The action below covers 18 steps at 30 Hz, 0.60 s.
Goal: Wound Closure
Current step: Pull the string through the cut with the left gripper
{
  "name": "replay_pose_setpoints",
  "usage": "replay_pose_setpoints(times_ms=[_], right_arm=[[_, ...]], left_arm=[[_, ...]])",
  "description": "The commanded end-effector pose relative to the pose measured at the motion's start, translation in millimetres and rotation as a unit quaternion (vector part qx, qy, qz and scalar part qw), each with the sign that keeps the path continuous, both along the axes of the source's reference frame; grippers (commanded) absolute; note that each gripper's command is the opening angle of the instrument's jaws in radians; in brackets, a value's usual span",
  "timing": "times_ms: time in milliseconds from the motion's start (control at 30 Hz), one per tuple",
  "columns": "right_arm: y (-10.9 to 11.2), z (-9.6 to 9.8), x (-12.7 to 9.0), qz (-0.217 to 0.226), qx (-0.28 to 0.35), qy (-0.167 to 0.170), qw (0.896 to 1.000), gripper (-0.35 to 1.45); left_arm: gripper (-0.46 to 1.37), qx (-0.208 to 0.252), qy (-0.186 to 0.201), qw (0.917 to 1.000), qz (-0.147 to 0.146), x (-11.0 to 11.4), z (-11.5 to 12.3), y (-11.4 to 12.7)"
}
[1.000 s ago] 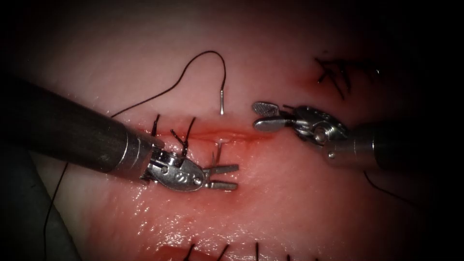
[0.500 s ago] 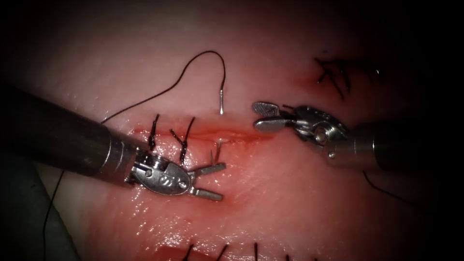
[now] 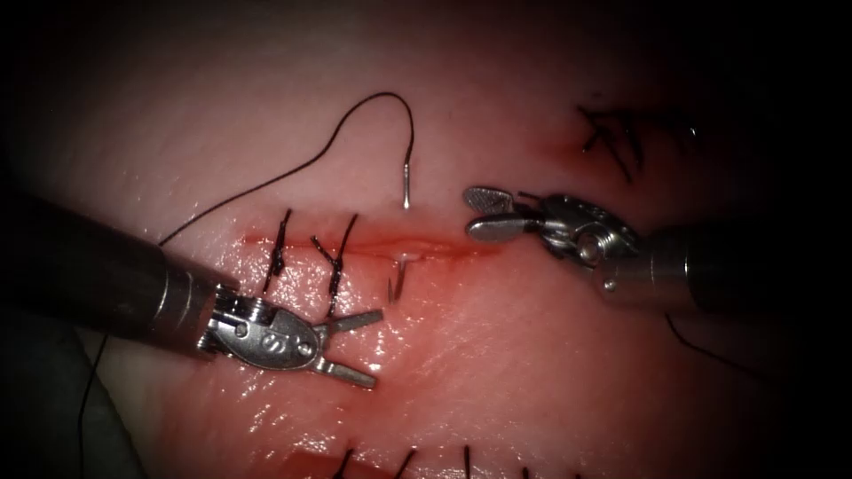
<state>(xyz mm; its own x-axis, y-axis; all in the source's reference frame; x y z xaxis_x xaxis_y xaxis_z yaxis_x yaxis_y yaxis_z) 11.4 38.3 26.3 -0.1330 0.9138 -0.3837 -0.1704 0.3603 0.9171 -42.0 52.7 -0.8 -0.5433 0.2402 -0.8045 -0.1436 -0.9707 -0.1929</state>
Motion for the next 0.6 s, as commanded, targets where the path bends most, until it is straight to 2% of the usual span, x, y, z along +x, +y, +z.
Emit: replay_pose_setpoints(times_ms=[33,133,267,333,367,533,600], right_arm=[[0.0,0.0,0.0,0.0,-0.001,0.002,1.0,1.02],[0.0,0.0,0.0,0.0,-0.001,0.002,1.0,1.02],[0.0,0.0,0.0,0.0,-0.001,0.002,1.0,1.02],[0.0,0.0,0.0,0.0,-0.001,0.002,1.0,1.02],[0.0,0.0,0.0,0.0,-0.001,0.002,1.0,1.02],[-0.1,0.0,0.0,-0.001,-0.001,0.002,1.0,1.02],[-0.2,0.0,0.0,-0.001,-0.001,0.002,1.0,1.02]], left_arm=[[0.72,-0.001,0.001,1.0,-0.009,0.0,0.0,0.3],[0.79,-0.002,-0.001,0.9999,-0.016,0.0,-0.1,0.8],[0.66,-0.007,-0.015,0.9993,-0.035,-0.5,-0.2,1.8],[0.85,-0.007,-0.017,0.999,-0.039,-0.9,-0.2,2.1],[0.85,-0.005,-0.017,0.999,-0.042,-1.1,-0.2,2.2],[0.63,-0.015,-0.014,0.999,-0.04,-2.2,0.4,2.9],[0.59,-0.021,-0.013,0.999,-0.038,-2.4,0.6,3.2]])
